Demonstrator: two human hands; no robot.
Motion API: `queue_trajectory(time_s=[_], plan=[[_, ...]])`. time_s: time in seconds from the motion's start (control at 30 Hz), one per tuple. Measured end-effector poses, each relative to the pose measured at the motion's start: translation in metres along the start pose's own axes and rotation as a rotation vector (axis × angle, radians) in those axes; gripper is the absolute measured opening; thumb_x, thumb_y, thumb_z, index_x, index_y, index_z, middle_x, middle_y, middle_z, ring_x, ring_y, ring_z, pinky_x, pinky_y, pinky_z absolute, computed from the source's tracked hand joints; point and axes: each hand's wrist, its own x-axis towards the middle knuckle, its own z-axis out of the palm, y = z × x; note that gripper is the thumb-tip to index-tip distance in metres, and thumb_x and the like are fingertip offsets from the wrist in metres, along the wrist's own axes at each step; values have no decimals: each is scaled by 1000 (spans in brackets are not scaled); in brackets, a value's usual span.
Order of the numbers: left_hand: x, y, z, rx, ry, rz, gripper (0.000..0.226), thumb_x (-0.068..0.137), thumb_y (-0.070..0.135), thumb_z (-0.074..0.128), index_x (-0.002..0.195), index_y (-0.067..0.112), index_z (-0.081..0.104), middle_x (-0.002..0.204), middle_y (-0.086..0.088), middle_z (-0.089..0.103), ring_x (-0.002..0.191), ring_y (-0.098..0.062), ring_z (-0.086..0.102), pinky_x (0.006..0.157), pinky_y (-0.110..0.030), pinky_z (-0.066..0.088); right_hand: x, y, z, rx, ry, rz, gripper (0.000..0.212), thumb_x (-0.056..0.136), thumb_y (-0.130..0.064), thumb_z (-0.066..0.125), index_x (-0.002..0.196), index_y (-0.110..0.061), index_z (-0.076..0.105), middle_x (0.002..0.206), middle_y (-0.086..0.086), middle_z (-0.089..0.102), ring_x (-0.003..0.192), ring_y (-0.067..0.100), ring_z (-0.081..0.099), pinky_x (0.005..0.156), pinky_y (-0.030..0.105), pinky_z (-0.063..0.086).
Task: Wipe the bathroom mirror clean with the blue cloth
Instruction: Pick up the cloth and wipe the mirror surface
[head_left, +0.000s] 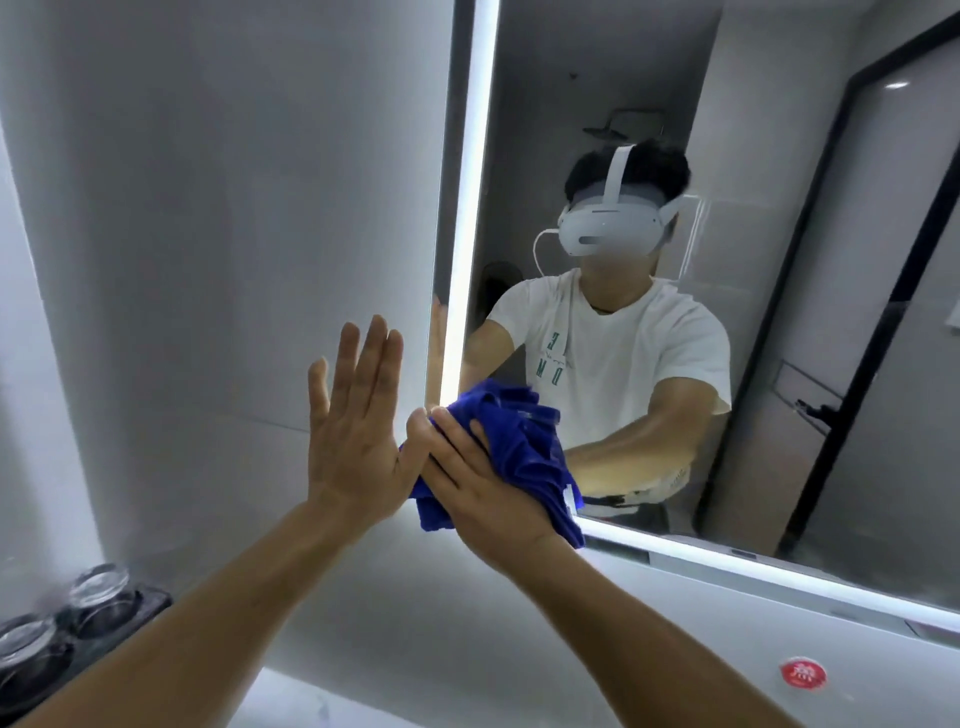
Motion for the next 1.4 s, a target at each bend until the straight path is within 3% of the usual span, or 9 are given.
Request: queue_trajectory(time_s=[0.2,0.43,0.63,0.8,0.97,1.07,1.17,1.33,1.4], plan=[[12,31,7,-52,9,47,68,100,54,9,154,13,13,163,-8,10,151,-26,5,119,-57,4,-47,68,3,108,116,250,77,85,-20,71,150,-10,33,158,12,28,146,33,20,120,48,7],[20,93,32,-61,58,148,63,102,45,23,156,13,12,164,-5,7,152,-25,3,121,-51,3,-160,112,30,159,282,591,73,88,-17,64,151,-15,27,159,7,24,148,29,18,121,48,5],[17,155,54,-146,79,240,67,98,35,30,156,18,1,165,-4,3,152,-26,3,118,-59,12,-244,118,47,111,117,517,92,80,-20,73,154,-17,18,157,5,26,149,27,13,121,47,7],[19,205,64,-181,56,255,65,95,32,32,153,4,19,161,-17,16,151,-27,4,119,-57,9,-241,133,35,135,63,430,88,76,-22,79,149,-13,30,157,7,27,147,29,17,120,46,5],[36,241,58,-271,167,209,64,95,26,32,151,0,18,160,-16,14,150,-29,6,119,-58,10,-184,178,1,186,219,564,87,75,-26,82,147,-11,35,155,11,34,145,33,23,120,49,11],[47,254,49,-304,225,166,64,96,27,31,150,-4,19,160,-15,12,150,-26,4,119,-58,10,-157,222,-22,272,276,566,65,90,-29,60,147,-8,39,156,14,32,146,34,21,119,50,12],[52,264,43,-306,281,196,63,96,27,30,150,-3,19,159,-18,17,149,-27,7,118,-58,12,-158,248,-34,271,252,526,60,92,-32,40,147,-7,40,156,14,30,146,33,22,120,48,11],[54,277,43,-289,280,234,63,96,27,29,151,0,15,160,-18,13,150,-31,7,118,-60,11,-185,277,-36,270,315,585,65,89,-17,62,148,-7,37,156,14,31,146,33,21,118,49,12],[55,282,43,-277,269,244,65,96,28,28,153,3,10,161,-13,7,150,-32,5,118,-60,10,-191,298,-42,278,355,647,58,91,-16,53,146,-5,38,154,15,33,145,35,24,117,50,14]])
